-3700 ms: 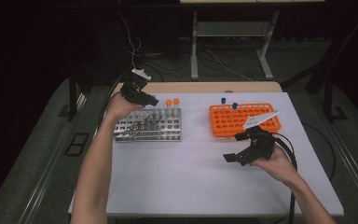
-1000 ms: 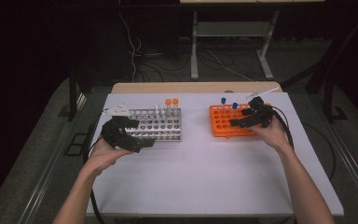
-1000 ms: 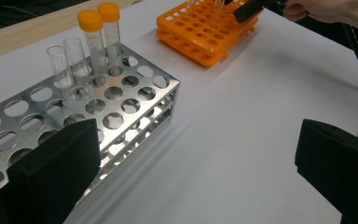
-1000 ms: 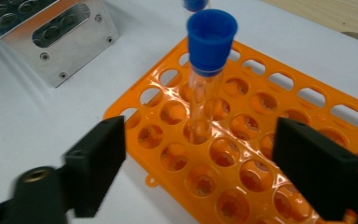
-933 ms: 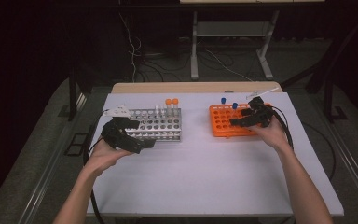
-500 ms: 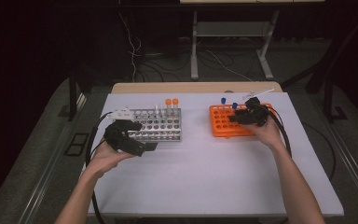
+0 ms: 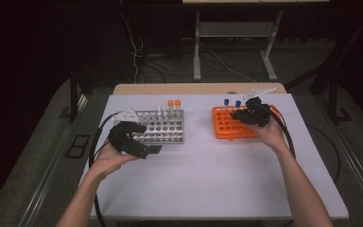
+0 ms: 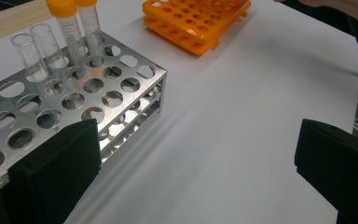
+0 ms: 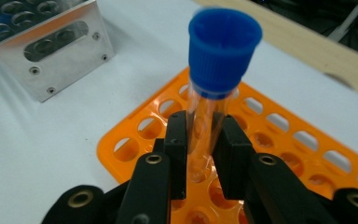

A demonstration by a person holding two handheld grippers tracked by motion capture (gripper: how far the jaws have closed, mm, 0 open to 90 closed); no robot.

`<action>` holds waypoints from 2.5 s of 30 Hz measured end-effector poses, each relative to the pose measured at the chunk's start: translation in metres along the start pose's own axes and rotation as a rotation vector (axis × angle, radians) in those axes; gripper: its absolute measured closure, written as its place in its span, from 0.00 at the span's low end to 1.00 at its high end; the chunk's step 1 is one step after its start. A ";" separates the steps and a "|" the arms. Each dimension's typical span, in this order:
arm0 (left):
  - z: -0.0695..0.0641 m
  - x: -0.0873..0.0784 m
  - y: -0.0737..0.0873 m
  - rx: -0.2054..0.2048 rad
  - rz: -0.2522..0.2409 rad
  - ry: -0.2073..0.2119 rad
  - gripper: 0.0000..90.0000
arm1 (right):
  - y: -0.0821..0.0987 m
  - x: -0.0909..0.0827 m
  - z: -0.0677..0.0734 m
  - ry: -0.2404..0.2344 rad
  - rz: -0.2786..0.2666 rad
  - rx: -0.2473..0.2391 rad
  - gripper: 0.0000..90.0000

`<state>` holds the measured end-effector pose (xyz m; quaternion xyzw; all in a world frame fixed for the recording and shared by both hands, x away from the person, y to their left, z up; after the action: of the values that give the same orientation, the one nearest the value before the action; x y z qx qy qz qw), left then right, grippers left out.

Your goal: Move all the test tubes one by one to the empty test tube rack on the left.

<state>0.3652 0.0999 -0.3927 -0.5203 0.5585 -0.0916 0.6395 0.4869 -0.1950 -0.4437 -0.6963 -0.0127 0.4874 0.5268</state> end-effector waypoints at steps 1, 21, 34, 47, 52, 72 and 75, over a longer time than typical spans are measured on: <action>0.000 0.000 -0.001 0.003 0.002 0.001 0.00 | -0.003 -0.004 0.002 -0.001 -0.005 -0.008 0.84; -0.021 0.013 -0.028 0.092 0.040 0.052 0.05 | -0.026 -0.027 0.107 -0.219 0.035 -0.179 0.84; -0.040 0.025 -0.045 0.157 0.071 0.116 0.17 | -0.028 -0.010 0.173 -0.348 0.064 -0.293 0.84; -0.052 0.033 -0.043 0.211 0.132 0.166 0.43 | -0.026 0.005 0.218 -0.428 0.078 -0.358 0.84; -0.053 0.035 -0.040 0.244 0.151 0.178 0.63 | -0.028 0.007 0.227 -0.446 0.069 -0.365 0.84; -0.024 0.016 -0.058 0.254 0.151 0.104 0.82 | -0.034 0.000 0.194 -0.393 0.065 -0.251 0.48; -0.015 0.011 -0.061 0.251 0.160 0.083 0.82 | -0.034 -0.003 0.187 -0.375 0.066 -0.236 0.39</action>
<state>0.3855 0.0571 -0.3504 -0.3858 0.6082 -0.1310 0.6813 0.3729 -0.0469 -0.4109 -0.6504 -0.1446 0.6202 0.4141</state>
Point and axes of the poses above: each handheld gripper's, and its own axes: x roughly forward along the jaws, y roughly out of its underside, z roughly to its left, the point moved 10 cm from there along x, roughly forward along the jaws
